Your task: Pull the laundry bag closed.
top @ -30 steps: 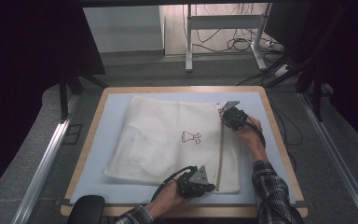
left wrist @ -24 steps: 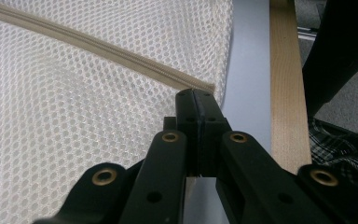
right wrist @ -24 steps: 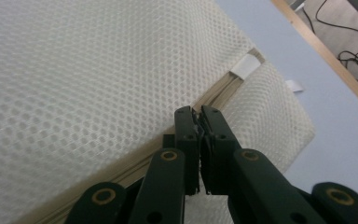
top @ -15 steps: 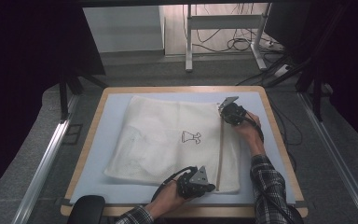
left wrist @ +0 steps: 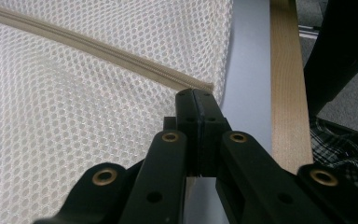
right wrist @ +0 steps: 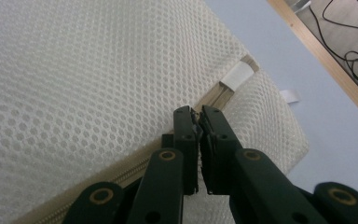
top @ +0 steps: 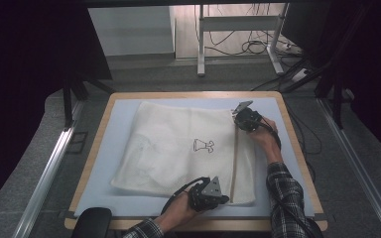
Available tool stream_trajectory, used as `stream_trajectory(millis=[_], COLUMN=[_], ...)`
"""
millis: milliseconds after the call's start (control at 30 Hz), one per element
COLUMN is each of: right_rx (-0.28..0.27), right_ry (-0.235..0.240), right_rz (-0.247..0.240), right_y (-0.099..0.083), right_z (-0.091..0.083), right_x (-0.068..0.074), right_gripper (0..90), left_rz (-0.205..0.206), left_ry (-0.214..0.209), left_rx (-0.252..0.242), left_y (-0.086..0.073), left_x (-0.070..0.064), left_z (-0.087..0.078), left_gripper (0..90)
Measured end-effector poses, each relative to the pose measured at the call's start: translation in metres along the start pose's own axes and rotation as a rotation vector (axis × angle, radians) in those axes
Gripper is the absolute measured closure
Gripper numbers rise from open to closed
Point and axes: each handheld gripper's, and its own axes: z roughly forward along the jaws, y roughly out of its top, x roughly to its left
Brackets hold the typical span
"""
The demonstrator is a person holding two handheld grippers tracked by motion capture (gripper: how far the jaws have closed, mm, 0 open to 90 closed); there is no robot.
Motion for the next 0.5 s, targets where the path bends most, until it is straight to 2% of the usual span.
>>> stream_trajectory(millis=[233, 500], right_rx=[0.033, 0.037], right_ry=[-0.033, -0.065], right_rz=[-0.027, -0.022], right_y=[-0.0021, 0.0031], right_z=[0.0005, 0.0079], right_x=[-0.0013, -0.0012], right_gripper=[85.1, 86.0], left_rz=[-0.001, -0.001], left_ry=[-0.001, -0.001], left_rx=[0.002, 0.002], left_y=[0.0001, 0.0001], left_x=[0.0002, 0.0002], left_z=[-0.0001, -0.0001], left_gripper=[90.0, 90.0])
